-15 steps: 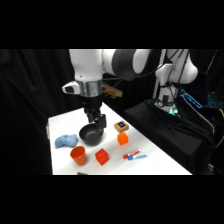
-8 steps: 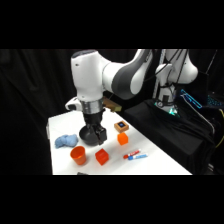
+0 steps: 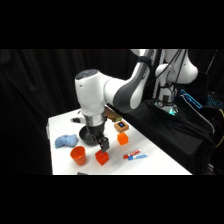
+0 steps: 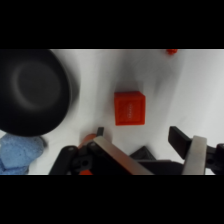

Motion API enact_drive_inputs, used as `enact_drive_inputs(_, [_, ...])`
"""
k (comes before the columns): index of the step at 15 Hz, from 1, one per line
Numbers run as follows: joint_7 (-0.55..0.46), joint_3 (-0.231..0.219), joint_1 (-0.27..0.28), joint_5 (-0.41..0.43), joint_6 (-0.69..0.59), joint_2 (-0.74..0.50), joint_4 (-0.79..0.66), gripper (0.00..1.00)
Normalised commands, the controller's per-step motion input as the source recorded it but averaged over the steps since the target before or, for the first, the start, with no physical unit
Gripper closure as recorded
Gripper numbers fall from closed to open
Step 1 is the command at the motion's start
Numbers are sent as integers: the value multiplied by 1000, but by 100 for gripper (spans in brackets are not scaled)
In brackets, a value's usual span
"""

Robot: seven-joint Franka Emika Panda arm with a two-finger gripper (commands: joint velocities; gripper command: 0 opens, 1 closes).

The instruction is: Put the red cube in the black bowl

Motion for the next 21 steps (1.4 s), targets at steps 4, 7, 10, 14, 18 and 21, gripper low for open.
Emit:
enact_drive_inputs(4, [23,-15,45,48,181,152,77,0])
enact_drive_inputs(7, [19,4,30,94,183,140,65,0])
enact_drive_inputs(10, [24,10,26,114,184,135,64,0])
enact_drive_inputs(14, [27,22,24,128,189,128,76,0])
enact_drive_inputs(18, [32,17,24,111,185,125,87,0])
enact_drive_inputs(21, [38,-2,30,94,171,92,66,0])
